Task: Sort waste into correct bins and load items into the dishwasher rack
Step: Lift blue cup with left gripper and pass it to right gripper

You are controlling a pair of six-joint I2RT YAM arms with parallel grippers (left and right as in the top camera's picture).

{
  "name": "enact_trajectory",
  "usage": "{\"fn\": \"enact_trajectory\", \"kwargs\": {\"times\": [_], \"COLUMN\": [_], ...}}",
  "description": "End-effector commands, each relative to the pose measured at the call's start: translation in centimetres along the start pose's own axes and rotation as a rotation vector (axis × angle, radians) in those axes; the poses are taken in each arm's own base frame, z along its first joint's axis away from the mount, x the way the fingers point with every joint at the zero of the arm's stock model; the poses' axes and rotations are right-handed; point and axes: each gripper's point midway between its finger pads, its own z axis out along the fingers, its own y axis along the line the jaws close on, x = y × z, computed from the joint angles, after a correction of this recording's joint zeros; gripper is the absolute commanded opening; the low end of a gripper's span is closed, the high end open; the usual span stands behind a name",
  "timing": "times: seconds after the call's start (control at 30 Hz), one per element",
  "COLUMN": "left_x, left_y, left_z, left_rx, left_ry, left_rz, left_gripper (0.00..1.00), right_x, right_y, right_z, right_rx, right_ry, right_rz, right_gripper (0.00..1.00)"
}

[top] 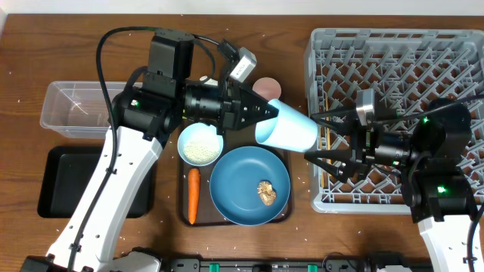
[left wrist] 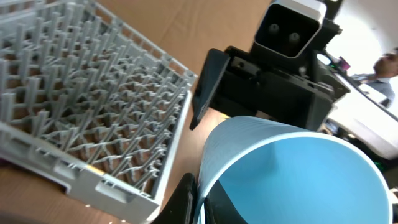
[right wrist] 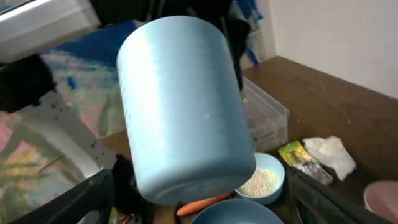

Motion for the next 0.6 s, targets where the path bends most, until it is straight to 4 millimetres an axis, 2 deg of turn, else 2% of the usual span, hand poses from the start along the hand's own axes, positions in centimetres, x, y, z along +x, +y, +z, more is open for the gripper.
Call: {"fn": "enact_trajectory", "kwargs": {"times": [0.0,0.03,0.4,0.57], "left_x": [-0.3,-0.3,-0.3,-0.3], "left_y": [-1.3,-1.3,-1.3,-1.3], "left_z": [-0.3,-0.3,-0.3,-0.3], "left_rx": [0.062,0.062,0.062,0.062], "left_ry": [-0.009,-0.009,-0.009,-0.009], "left_rz": [0.031,0.031,0.032,0.031], "left_gripper": [0.06,0.06,0.06,0.06], "right_x": [-0.8,-0.8,-1.3,-1.4], "right_y": [1.3,1.3,2.8,2.4], "right_z": [-0.3,-0.2,1.3,1.9], "right_rx": [-0.052,-0.055,-0.107,-0.071], "right_ry": [-0.008,-0.009,-0.008,-0.008], "right_rz": [-0.072,-0.075,-0.154,-0.137], "right_gripper": [0.8,0.77,0.76,0.66]}}
